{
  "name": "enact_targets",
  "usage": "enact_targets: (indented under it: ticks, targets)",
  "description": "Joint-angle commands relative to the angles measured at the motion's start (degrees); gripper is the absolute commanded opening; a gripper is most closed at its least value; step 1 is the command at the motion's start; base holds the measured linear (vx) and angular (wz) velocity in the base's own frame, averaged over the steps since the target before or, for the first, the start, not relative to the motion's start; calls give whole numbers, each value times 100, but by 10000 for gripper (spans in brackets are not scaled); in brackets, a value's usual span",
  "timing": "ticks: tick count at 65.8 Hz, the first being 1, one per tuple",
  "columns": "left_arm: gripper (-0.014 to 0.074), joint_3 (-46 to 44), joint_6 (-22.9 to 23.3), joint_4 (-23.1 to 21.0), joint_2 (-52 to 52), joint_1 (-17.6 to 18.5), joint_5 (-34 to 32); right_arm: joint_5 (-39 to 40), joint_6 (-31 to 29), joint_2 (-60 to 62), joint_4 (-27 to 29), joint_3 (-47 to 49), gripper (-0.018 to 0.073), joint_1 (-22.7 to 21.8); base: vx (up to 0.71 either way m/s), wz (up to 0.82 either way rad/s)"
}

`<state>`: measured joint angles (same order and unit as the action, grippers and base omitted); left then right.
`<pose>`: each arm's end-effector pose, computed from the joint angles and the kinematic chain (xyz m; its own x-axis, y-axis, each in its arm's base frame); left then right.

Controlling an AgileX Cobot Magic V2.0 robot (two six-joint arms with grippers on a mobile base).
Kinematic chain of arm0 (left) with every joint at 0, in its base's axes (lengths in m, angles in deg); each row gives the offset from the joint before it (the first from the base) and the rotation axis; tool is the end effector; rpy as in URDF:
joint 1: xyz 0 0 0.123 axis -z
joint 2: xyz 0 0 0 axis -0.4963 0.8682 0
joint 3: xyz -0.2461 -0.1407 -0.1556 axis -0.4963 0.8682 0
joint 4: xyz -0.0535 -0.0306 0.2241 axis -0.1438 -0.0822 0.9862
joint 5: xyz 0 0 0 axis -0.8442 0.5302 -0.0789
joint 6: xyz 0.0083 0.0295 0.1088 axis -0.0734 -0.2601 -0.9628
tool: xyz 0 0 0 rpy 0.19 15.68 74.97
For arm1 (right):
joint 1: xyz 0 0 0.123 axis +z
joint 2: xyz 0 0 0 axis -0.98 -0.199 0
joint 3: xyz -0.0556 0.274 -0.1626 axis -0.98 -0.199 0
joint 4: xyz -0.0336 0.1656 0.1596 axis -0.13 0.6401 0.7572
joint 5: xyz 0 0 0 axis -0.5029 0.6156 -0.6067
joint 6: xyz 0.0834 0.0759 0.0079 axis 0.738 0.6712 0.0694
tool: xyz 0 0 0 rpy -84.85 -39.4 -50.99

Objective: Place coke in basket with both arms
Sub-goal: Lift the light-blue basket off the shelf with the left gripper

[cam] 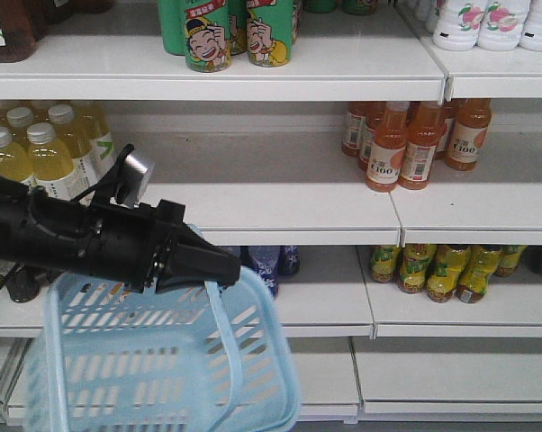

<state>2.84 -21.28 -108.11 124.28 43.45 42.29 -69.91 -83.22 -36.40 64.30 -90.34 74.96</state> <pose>0.2476 -0.1647 0.3209 -0.9623 0.0268 -0.2707 0.2634 0.3413 -0.9023 0.0204 -0.0016 0.2007 0.0255 0.0118 -0.9996 0.0648 0.9978 0.0134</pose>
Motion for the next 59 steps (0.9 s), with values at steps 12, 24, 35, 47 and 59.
enact_targets:
  ticks: [12, 24, 35, 47, 59]
  targets:
    - [-7, 475, -719, -681, -1599, 595, -70, 420, -42, 73, -55, -45, -2, -32, 0, 0]
    - [-7, 489, -706, -965, -2022, 685, -348, 420, -42, 73, -55, -45, -2, -32, 0, 0]
    - [-7, 489, -704, -1359, -2051, 685, 25, 420, -42, 73, -55, -45, -2, -32, 0, 0]
    - [-7, 489, -715, -1459, -2051, 685, 322, 420, -42, 73, -55, -45, -2, -32, 0, 0]
    - [-7, 489, -707, -1408, -2051, 699, 585, 420, -42, 73, -55, -45, -2, -32, 0, 0]
